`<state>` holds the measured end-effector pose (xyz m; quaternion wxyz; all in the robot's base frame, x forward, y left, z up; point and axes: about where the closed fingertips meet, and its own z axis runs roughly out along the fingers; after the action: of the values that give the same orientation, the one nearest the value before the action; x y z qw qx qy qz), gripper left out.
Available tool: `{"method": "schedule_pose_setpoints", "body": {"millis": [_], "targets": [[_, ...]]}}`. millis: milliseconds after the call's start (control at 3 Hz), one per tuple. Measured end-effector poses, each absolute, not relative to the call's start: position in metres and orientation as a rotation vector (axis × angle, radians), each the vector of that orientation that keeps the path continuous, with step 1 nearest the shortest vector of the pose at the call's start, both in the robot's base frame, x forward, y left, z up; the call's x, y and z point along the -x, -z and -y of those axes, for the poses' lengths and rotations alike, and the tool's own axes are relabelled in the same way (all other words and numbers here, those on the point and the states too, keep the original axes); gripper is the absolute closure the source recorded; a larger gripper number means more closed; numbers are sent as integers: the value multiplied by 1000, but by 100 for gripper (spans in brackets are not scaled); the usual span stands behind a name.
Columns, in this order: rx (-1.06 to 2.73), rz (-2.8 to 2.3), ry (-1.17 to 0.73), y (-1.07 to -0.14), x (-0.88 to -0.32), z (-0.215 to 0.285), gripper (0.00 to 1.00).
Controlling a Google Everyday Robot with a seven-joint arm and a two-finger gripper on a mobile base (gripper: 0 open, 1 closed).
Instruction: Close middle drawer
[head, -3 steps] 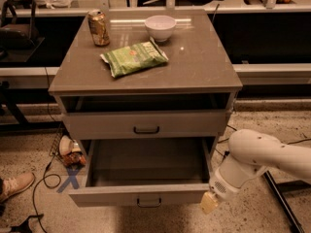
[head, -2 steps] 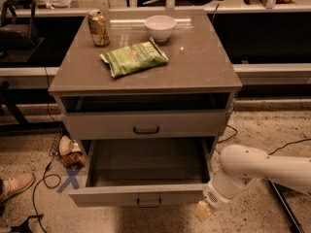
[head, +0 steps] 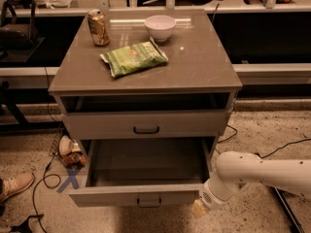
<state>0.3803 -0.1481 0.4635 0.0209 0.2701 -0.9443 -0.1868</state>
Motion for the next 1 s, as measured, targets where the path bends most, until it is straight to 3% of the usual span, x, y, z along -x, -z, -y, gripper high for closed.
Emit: {"method": "schedule_pose_setpoints", "body": {"millis": [1000], "targets": [[-659, 3079, 497, -401, -445, 156, 100]]}}
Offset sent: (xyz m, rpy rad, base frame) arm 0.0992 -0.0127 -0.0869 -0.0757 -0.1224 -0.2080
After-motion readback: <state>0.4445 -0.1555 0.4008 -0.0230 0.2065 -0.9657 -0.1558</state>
